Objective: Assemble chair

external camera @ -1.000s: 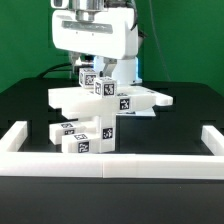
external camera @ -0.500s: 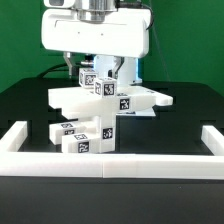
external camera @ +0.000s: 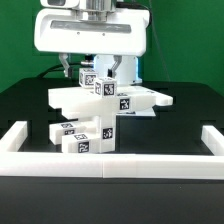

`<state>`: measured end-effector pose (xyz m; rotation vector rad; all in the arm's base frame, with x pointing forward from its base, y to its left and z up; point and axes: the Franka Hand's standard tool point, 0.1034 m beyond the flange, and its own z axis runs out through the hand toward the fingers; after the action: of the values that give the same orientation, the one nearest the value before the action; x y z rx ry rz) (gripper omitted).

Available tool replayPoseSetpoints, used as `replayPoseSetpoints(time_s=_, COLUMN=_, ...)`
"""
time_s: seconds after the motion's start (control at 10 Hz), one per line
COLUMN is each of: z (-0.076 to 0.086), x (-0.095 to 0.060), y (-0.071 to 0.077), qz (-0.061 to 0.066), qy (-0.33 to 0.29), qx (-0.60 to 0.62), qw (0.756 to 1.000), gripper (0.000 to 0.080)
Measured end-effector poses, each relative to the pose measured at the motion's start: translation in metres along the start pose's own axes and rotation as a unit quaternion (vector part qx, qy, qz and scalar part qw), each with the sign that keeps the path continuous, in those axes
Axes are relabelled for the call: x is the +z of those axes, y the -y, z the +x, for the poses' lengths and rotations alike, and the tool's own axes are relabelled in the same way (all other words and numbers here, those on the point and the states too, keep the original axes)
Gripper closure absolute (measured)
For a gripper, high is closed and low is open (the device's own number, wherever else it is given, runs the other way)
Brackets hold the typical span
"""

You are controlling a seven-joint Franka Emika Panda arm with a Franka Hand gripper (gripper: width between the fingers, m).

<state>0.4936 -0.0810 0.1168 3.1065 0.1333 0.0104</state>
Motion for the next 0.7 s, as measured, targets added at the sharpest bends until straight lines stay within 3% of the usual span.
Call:
replayPoseSetpoints(time_s=0.3, z=-0.0005, x=0.0001, y=-0.0017, qz=-0.002, qy=0.001, qx=-0.054, qw=0.999, gripper=0.0151)
replayPoseSetpoints(time_s=0.5, z=-0.0006, x=0.0003, y=-0.0018, qz=-0.002, qy=0.002, qx=-0.054, qw=0.999, gripper=0.0412)
replayPoseSetpoints(time_s=0.6, z=-0.0006, x=0.0003, y=-0.0019, qz=-0.002, qy=0.001, qx=-0.053, qw=0.999, gripper=0.0412)
replayPoseSetpoints(time_s=0.7, z=-0.0006, x=0.0003, y=-0.0019, qz=-0.002, qy=0.002, qx=-0.053, qw=0.999, gripper=0.0512)
